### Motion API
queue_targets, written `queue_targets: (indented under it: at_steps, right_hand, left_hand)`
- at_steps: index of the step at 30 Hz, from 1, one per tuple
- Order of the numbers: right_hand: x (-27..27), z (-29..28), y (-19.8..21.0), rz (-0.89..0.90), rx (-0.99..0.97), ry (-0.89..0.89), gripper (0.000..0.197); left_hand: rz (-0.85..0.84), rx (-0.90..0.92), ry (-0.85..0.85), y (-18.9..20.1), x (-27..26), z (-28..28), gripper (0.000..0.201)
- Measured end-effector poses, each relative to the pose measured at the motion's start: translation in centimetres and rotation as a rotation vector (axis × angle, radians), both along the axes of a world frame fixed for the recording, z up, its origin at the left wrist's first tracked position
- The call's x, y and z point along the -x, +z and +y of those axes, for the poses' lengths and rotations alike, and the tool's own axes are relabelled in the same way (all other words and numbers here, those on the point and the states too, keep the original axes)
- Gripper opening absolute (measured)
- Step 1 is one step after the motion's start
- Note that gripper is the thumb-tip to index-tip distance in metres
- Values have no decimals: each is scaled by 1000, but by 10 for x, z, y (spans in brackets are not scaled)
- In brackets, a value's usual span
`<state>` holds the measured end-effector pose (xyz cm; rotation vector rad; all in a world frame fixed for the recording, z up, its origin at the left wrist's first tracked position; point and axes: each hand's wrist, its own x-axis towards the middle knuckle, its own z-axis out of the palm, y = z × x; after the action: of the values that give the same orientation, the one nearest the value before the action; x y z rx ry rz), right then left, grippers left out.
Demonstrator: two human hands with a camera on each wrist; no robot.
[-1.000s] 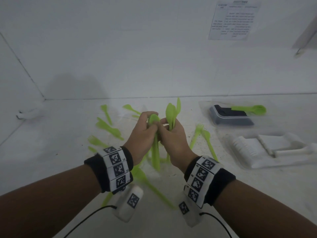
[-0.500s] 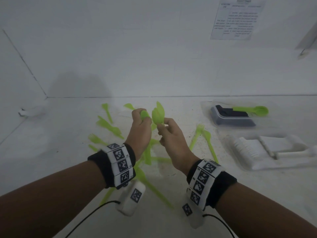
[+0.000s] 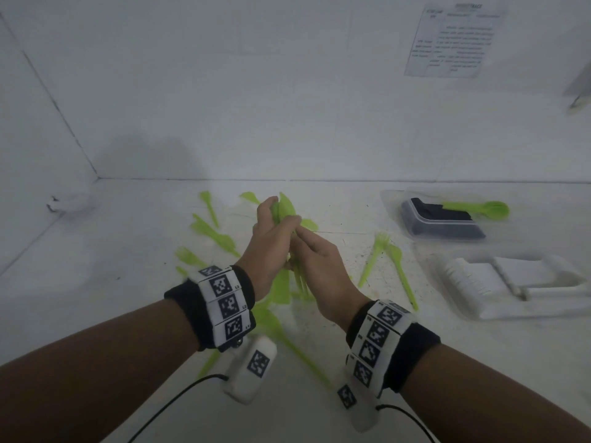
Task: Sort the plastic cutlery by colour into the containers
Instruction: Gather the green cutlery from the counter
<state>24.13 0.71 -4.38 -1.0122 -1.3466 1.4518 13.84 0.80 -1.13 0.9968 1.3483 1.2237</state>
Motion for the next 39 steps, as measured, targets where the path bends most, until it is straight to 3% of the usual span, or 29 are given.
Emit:
queue_targets:
  at_steps: [6,12,18,22,25,29,35,39]
  right_hand:
    - [0,1,-3,47,42,-86,24]
    - [-2,-2,4,138,93,-35,25]
    - [2,-7,7,65,65,-10,24]
    - [0,-5,4,52,73,-126,22]
    - [-6,-3,2,-118,-38,-208,17]
    - [-2,-3,2,-235,-180,-182,22]
    - [6,-2,5,-160,-164,-137,31]
    - [2,4,4,-82,-76,-59,35]
  left_hand:
    - [-36,-8,-50,-8,11,-2,53]
    - [-87,5,-33,-9,18,0,39]
    - [16,-66,-41,-12,24,-2,37]
    - [102,-96,42,-13,27,4,32]
    - [142,-120,122,-14,30,9,28]
    - [126,-126,120,-14,22,11,25]
    - [-178,-43,67,-3,9,10,24]
    - [-241,-19,11,-2,14,13,28]
